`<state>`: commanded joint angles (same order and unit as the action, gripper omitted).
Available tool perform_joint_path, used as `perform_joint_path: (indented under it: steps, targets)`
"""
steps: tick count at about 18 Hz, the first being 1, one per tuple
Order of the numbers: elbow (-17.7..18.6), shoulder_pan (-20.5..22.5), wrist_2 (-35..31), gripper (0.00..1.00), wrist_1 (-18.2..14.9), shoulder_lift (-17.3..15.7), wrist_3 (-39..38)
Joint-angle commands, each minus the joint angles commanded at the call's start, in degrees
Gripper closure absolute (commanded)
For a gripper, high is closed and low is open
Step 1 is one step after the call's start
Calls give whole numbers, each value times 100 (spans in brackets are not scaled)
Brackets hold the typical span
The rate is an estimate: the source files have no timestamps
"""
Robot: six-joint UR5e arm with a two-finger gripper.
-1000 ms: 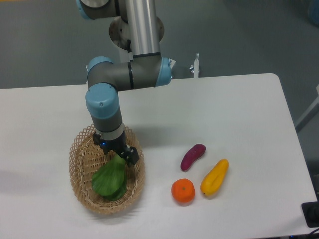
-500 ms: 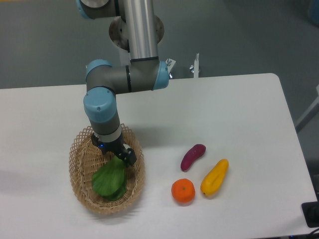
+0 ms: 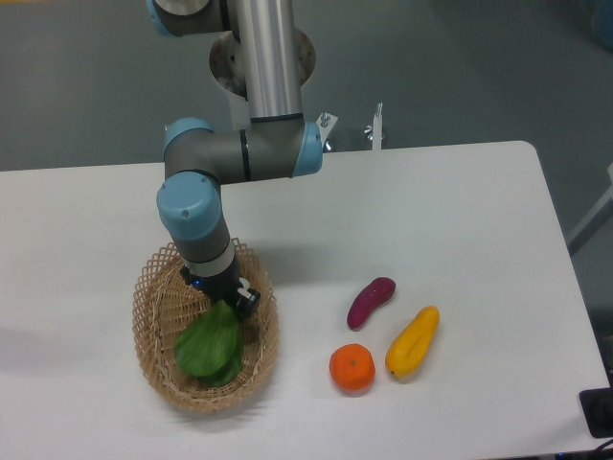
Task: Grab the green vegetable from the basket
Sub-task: 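Close the gripper on the green bok choy leaves, then lift the bok choy out of the basket and carry it up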
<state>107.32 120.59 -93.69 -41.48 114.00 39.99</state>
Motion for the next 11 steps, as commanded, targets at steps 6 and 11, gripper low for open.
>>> perform_joint_path:
  steps: [6,11]
  targets:
    - [-53,17,18,61,0,-105,114]
    - [-255,175,114,61,-114,-474,334]
